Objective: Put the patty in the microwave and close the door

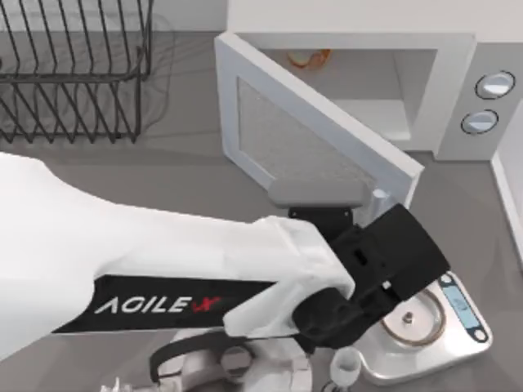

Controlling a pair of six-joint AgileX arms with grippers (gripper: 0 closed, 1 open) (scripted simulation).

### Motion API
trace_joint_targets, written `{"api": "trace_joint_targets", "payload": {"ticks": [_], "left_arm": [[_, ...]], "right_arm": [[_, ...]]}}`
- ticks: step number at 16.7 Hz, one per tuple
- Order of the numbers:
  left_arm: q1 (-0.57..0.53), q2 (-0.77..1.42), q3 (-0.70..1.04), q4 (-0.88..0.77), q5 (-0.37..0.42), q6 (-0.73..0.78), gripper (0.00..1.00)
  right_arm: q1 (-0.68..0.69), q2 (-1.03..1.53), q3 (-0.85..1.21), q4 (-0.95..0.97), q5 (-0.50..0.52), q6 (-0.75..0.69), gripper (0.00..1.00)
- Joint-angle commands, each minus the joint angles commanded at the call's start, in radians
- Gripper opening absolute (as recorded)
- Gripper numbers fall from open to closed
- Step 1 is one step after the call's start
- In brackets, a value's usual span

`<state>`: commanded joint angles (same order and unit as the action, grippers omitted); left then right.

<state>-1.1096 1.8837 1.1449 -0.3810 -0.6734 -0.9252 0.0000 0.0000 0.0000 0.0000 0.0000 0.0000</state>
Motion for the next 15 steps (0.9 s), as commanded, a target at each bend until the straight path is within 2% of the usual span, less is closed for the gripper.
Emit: {"api": "trace_joint_targets", "payload": {"ticks": [3, 11, 15], "left_arm": [[-0.013, 0.052, 0.071, -0.039, -0.009, -0.023, 0.0], [-0.1, 0.302, 0.472, -0.237, -0.035, -0.115, 0.0], [-0.108, 0.33, 0.512, -0.262, -0.039, -0.125, 0.0]], "right_arm": [[0.0, 0.0, 0.0, 0.0, 0.0, 0.0, 1.0], [0.0, 0.0, 0.0, 0.0, 0.0, 0.0, 1.0], [0.0, 0.0, 0.0, 0.0, 0.0, 0.0, 1.0]]}}
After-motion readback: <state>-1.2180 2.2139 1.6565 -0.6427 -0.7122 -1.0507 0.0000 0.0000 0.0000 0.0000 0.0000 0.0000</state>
